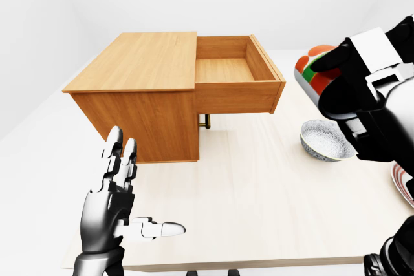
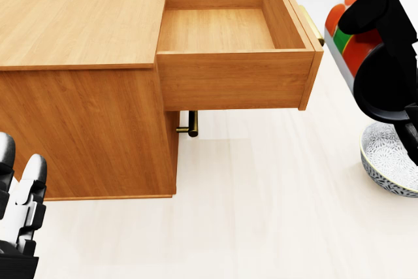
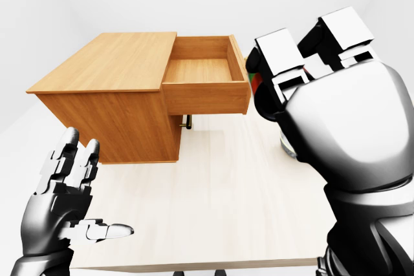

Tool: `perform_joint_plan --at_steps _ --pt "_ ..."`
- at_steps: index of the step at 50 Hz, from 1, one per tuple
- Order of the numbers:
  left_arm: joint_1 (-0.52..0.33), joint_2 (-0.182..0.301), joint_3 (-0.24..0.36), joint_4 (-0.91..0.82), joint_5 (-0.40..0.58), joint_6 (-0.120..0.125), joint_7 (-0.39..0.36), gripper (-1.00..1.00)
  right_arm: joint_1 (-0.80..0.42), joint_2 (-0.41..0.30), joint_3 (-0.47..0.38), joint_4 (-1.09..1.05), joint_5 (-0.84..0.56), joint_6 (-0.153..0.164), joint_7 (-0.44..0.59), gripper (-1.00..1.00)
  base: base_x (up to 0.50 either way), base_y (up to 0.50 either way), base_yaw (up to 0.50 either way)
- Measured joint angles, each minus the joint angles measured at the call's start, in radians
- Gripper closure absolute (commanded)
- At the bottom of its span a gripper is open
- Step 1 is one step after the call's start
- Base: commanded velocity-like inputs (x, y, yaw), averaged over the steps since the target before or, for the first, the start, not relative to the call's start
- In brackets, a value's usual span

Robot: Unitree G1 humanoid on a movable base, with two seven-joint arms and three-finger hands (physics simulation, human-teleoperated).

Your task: Put the ketchup in the top drawer of the cabinet.

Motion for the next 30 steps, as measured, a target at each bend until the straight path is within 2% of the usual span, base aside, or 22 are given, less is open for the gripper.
perform_joint_plan --at_steps 8,16,20,30 --pt "0.001 0.0 -0.001 0.0 0.0 -0.001 0.0 -1.0 -0.01 0.081 -0.003 -0.007 -0.04 0.0 0.0 1.0 0.0 0.0 0.0" --pt "0.001 0.001 -0.001 -0.001 -0.001 -0.001 0.0 -1.0 -0.016 0.108 -0.003 -0.01 -0.055 0.0 0.0 1.0 0.0 0.0 0.0" --pt "-0.001 0.0 0.0 0.001 -0.001 0.001 0.001 -1.0 -0.029 0.057 0.014 -0.01 -0.049 0.0 0.0 1.0 0.0 0.0 0.0" --pt "-0.006 -0.002 0.008 -0.003 -0.006 0.009 0.0 -1.0 -0.114 -0.179 0.075 -0.004 0.043 0.0 0.0 1.0 0.0 0.0 0.0"
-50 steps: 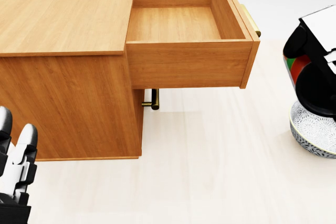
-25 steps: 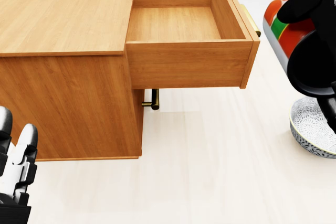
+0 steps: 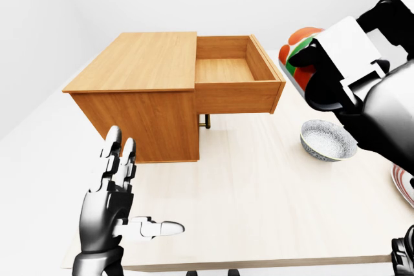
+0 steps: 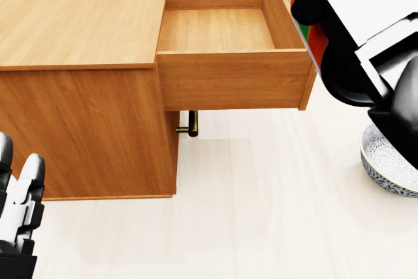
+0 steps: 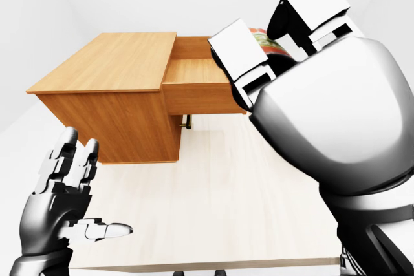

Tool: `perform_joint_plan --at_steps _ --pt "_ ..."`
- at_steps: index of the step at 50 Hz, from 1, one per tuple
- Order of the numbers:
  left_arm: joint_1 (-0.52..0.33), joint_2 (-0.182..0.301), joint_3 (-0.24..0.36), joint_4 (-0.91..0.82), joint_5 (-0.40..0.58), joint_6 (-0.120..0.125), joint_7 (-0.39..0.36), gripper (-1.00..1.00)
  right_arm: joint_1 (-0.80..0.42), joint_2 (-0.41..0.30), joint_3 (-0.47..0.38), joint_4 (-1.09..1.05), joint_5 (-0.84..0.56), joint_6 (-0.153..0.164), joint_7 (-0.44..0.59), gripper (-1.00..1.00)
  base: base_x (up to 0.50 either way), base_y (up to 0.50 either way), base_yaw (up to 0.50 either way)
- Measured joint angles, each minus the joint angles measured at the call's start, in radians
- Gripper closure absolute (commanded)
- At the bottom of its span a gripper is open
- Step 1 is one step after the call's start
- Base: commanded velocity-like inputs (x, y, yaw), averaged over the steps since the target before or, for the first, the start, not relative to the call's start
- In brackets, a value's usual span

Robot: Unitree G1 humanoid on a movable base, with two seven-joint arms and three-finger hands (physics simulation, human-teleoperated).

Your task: Put the ketchup in the top drawer of the cabinet.

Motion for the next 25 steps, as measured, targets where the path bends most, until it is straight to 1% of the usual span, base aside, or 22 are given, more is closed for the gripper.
perform_joint_plan --at_steps 7,13,18,25 --pt "-0.004 -0.004 0.007 -0.002 -0.002 0.007 -0.003 -1.0 -0.14 -0.124 0.088 0.078 0.071 0.0 0.0 1.0 0.0 0.0 0.0" --pt "-0.008 -0.006 0.01 -0.001 -0.002 0.01 -0.004 -1.0 -0.292 -0.203 0.189 0.18 0.121 0.0 0.0 1.0 0.0 0.0 0.0" --pt "-0.009 -0.007 0.01 -0.001 -0.001 0.01 -0.004 -1.0 -0.41 -0.234 0.254 0.29 0.15 0.0 0.0 1.0 0.0 0.0 0.0" --pt "-0.013 -0.008 0.012 0.001 -0.001 0.012 -0.004 -1.0 -0.566 -0.235 0.334 0.473 0.167 0.0 0.0 1.0 0.0 0.0 0.0"
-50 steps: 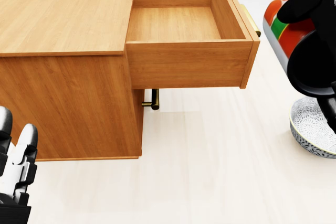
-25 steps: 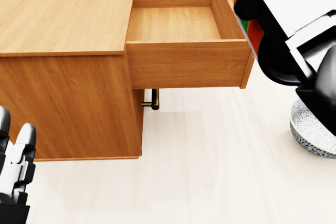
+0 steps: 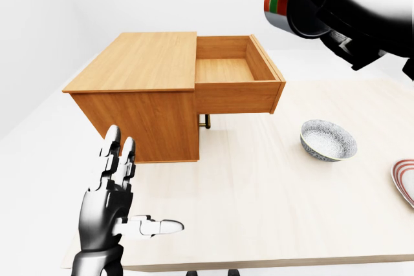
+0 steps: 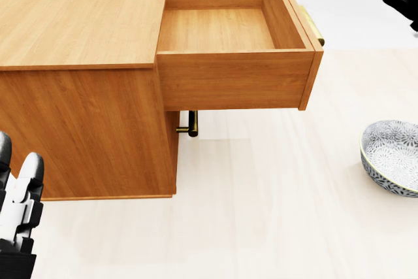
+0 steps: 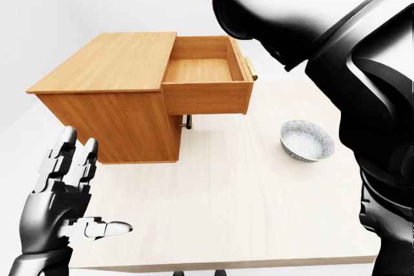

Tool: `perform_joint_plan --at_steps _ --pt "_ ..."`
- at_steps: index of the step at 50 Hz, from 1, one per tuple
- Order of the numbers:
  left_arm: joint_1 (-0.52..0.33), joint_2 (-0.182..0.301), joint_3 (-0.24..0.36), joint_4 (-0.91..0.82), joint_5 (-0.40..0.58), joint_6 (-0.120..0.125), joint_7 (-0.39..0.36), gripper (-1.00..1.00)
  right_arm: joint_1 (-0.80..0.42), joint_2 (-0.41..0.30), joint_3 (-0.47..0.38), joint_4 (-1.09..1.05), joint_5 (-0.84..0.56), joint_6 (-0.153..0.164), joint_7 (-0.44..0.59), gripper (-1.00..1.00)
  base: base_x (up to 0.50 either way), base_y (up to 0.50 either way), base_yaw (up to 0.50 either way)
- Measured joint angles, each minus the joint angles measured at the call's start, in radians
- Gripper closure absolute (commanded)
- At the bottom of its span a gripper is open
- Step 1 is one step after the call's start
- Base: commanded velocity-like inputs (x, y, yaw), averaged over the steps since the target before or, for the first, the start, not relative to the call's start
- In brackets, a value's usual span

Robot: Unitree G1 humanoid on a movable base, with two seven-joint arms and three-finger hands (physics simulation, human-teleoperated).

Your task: Put the ketchup in the top drawer of the cabinet.

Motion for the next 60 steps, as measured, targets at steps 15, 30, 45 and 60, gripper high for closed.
perform_joint_plan --at_steps 15,30,45,60 --pt "-0.005 0.002 -0.003 0.005 0.005 0.002 0.005 -1.0 -0.327 0.148 0.079 0.526 -0.073 0.0 0.0 1.0 0.0 0.0 0.0" --pt "-0.009 0.005 -0.007 0.011 0.008 0.0 0.011 -1.0 -0.613 0.366 -0.08 1.155 -0.286 0.0 0.0 1.0 0.0 0.0 0.0" --pt "-0.02 0.009 -0.011 0.023 0.013 0.003 0.019 -1.0 -0.817 0.445 -0.138 1.617 -0.303 0.0 0.0 1.0 0.0 0.0 0.0" --pt "-0.031 0.013 -0.011 0.032 0.013 0.008 0.023 -1.0 -0.875 0.48 -0.15 1.789 -0.259 0.0 0.0 1.0 0.0 0.0 0.0"
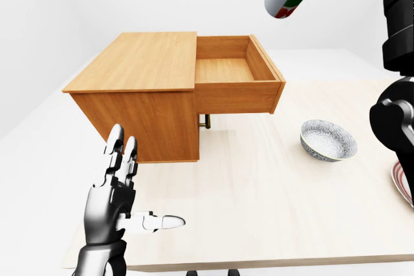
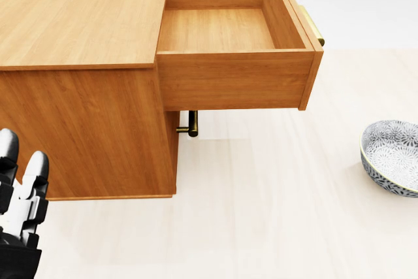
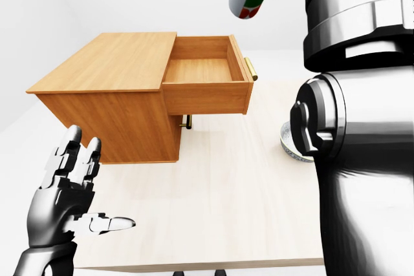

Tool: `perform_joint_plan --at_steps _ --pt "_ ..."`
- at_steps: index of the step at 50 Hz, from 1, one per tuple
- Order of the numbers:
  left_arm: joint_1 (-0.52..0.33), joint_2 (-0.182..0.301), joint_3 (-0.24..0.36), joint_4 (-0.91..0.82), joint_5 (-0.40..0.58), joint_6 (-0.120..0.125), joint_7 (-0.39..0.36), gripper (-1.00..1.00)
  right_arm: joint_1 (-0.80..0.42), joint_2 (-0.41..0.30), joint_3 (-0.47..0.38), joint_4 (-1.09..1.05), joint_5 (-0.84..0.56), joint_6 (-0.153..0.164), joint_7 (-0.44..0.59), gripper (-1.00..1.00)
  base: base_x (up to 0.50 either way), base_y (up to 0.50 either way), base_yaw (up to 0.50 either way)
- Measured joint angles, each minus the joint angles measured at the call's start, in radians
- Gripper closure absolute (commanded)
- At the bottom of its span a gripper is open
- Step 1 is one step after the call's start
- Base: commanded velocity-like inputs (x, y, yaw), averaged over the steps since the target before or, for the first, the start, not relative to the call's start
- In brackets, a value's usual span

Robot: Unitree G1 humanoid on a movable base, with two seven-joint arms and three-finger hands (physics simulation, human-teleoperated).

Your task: Put the ketchup in the top drawer of the cabinet.

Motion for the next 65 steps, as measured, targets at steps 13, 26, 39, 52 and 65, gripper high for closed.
perform_joint_plan --at_steps 13,26,39,52,65 --pt "0.0 0.001 -0.003 -0.001 -0.001 0.002 0.003 -1.0 0.013 -0.004 -0.006 0.052 0.05 0.0 0.0 1.0 0.0 0.0 0.0" --pt "0.001 0.002 -0.004 -0.003 -0.003 0.004 0.005 -1.0 0.044 0.002 -0.005 0.071 0.089 0.0 0.0 1.0 0.0 0.0 0.0" --pt "0.001 0.002 -0.005 -0.001 -0.002 0.001 0.004 -1.0 0.067 0.017 -0.002 0.077 0.12 0.0 0.0 1.0 0.0 0.0 0.0" --pt "0.0 0.004 -0.005 0.001 -0.003 0.002 0.004 -1.0 0.078 0.031 0.0 0.081 0.141 0.0 0.0 1.0 0.0 0.0 0.0" --pt "-0.001 0.003 -0.005 0.004 -0.001 0.0 0.003 -1.0 0.089 0.038 -0.009 0.084 0.173 0.0 0.0 1.0 0.0 0.0 0.0"
